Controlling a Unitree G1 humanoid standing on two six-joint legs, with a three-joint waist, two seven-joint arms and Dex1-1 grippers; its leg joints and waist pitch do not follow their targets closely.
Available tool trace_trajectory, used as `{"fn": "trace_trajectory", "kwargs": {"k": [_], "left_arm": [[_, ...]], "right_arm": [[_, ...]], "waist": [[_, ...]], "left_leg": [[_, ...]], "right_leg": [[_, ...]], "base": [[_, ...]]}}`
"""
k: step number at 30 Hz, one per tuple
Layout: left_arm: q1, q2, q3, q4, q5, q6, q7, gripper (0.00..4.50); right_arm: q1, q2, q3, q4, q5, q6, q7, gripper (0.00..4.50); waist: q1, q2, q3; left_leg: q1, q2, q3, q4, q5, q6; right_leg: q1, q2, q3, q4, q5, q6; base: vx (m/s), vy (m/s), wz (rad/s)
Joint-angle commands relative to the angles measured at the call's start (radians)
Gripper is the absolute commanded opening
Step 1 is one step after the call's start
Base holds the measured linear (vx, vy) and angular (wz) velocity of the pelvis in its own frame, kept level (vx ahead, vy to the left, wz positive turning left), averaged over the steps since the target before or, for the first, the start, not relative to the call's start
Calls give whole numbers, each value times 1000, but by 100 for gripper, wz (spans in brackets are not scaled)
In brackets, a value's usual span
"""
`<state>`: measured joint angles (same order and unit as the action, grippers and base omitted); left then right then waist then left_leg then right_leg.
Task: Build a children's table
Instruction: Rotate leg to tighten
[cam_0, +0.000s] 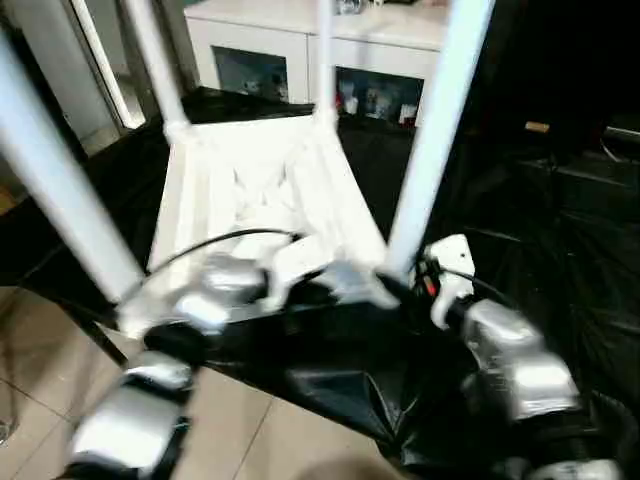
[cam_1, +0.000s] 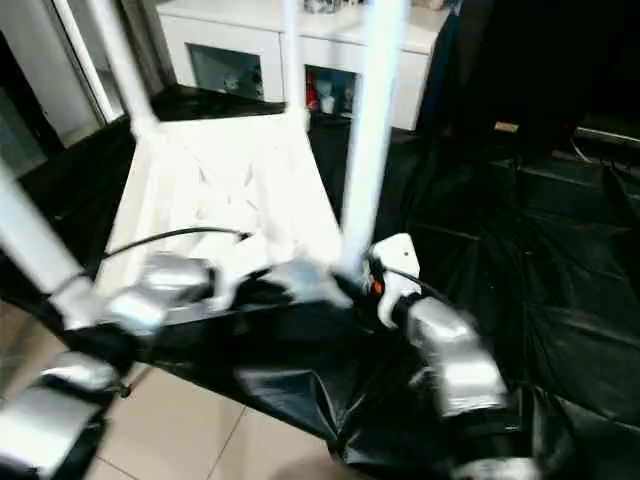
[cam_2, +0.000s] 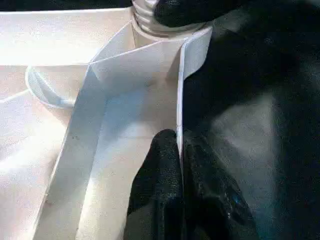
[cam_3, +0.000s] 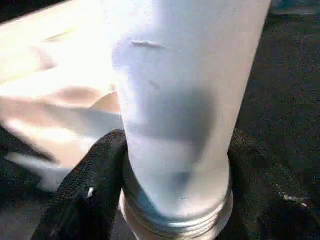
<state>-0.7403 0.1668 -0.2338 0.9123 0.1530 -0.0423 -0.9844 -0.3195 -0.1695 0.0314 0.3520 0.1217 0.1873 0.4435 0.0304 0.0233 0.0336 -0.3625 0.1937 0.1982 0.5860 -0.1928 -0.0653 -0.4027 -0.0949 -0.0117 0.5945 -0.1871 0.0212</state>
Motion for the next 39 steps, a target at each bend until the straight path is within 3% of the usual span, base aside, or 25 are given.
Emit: {"fn": "trace_trajectory", "kwargs": {"k": [1, 5, 6, 7, 10, 13, 15, 17, 19, 20, 22, 24, 28, 29, 32, 39], "left_arm": [[2, -55, 30, 61, -19, 24, 157, 0], [-25, -102, 28, 98, -18, 25, 204, 0], [-25, -102, 28, 99, -18, 25, 204, 0], [-27, -103, 28, 103, -16, 15, 202, 0], [-29, -90, 31, 102, -16, 4, 168, 0], [-24, -67, 31, 96, -21, -12, 125, 0], [5, -30, 14, 58, -44, -63, -18, 0], [11, -23, 12, 51, -47, -60, -38, 0], [43, 29, -10, 7, -60, -102, -163, 0], [52, 45, -15, -5, -66, -119, -202, 0], [62, 62, -14, -21, -81, -117, -247, 0], [82, 93, -10, -70, -121, -68, -344, 0], [91, 112, -13, -96, -129, -57, -381, 0], [95, 122, -13, -106, -130, -57, -390, 0], [95, 129, -10, -108, -129, -61, -391, 0], [109, 140, 0, -138, -131, -36, -400, 0]], "right_arm": [[16, 35, 42, 60, -52, 34, -87, 267], [10, 84, 58, 59, -57, 2, -95, 267], [10, 85, 58, 58, -56, 2, -94, 267], [10, 89, 57, 54, -49, -2, -83, 323], [9, 70, 59, 34, -43, -16, -49, 337], [4, 21, 72, 8, -41, -9, 10, 381], [11, -36, 94, -43, -6, 20, 131, 393], [14, -47, 98, -53, -1, 22, 152, 393], [32, -137, 122, -120, 28, 31, 303, 393], [37, -162, 126, -138, 38, 36, 346, 393], [43, -188, 129, -158, 54, 51, 394, 393], [52, -225, 138, -183, 82, 95, 467, 393], [51, -236, 149, -177, 71, 92, 482, 393], [48, -234, 148, -168, 72, 92, 486, 393], [40, -232, 148, -162, 82, 98, 492, 393], [35, -226, 152, -156, 95, 112, 516, 334]], "waist": [[-4, -25, -42], [-3, -19, -43], [-2, -23, -43], [-1, -22, -44], [0, -23, -45], [1, -25, -47], [1, -29, -47], [1, -28, -45], [5, -33, -47], [8, -32, -47], [8, -30, -49], [13, -33, -51], [21, -30, -53], [22, -34, -52], [25, -34, -50], [27, -38, -49]], "left_leg": [[10, 20, -11, -78, -283, 10], [8, 19, -14, -80, -297, 20], [7, 18, -14, -79, -300, 27], [6, 18, -14, -79, -297, 30], [2, 18, -14, -79, -276, 40], [2, 20, -15, -79, -267, 50], [-7, 20, -16, -78, -251, 65], [-7, 22, -15, -77, -242, 73], [-8, 22, -15, -74, -225, 82], [-3, 26, -12, -73, -216, 91], [-4, 26, -11, -70, -201, 97], [-4, 30, -9, -69, -149, 107], [0, 32, -3, -63, -116, 116], [0, 32, -3, -63, -122, 117], [2, 31, -3, -65, -149, 104], [2, 30, -4, -66, -140, 87]], "right_leg": [[25, -28, 16, -90, -372, -166], [26, -30, 17, -94, -382, -149], [28, -31, 17, -95, -380, -146], [28, -31, 17, -95, -379, -146], [31, -30, 16, -91, -339, -153], [34, -30, 15, -89, -323, -159], [41, -33, 14, -86, -316, -161], [38, -34, 15, -86, -301, -166], [44, -34, 16, -83, -286, -173], [38, -34, 17, -82, -263, -183], [39, -34, 17, -76, -234, -196], [43, -32, 14, -63, -151, -233], [39, -29, 13, -50, -55, -270], [40, -30, 13, -51, -58, -271], [39, -33, 14, -55, -100, -264], [41, -33, 16, -55, -123, -247]], "base": [[0, 0, 0], [0, 0, 0], [0, 0, 0], [0, 0, 0], [0, 0, 0], [0, 0, 0], [0, 0, 0], [0, 0, 0], [0, 0, 0], [0, 0, 0], [0, 0, 0], [0, 0, 0], [0, 0, 0], [0, 0, 0], [0, 0, 0], [0, 0, 0]]}}
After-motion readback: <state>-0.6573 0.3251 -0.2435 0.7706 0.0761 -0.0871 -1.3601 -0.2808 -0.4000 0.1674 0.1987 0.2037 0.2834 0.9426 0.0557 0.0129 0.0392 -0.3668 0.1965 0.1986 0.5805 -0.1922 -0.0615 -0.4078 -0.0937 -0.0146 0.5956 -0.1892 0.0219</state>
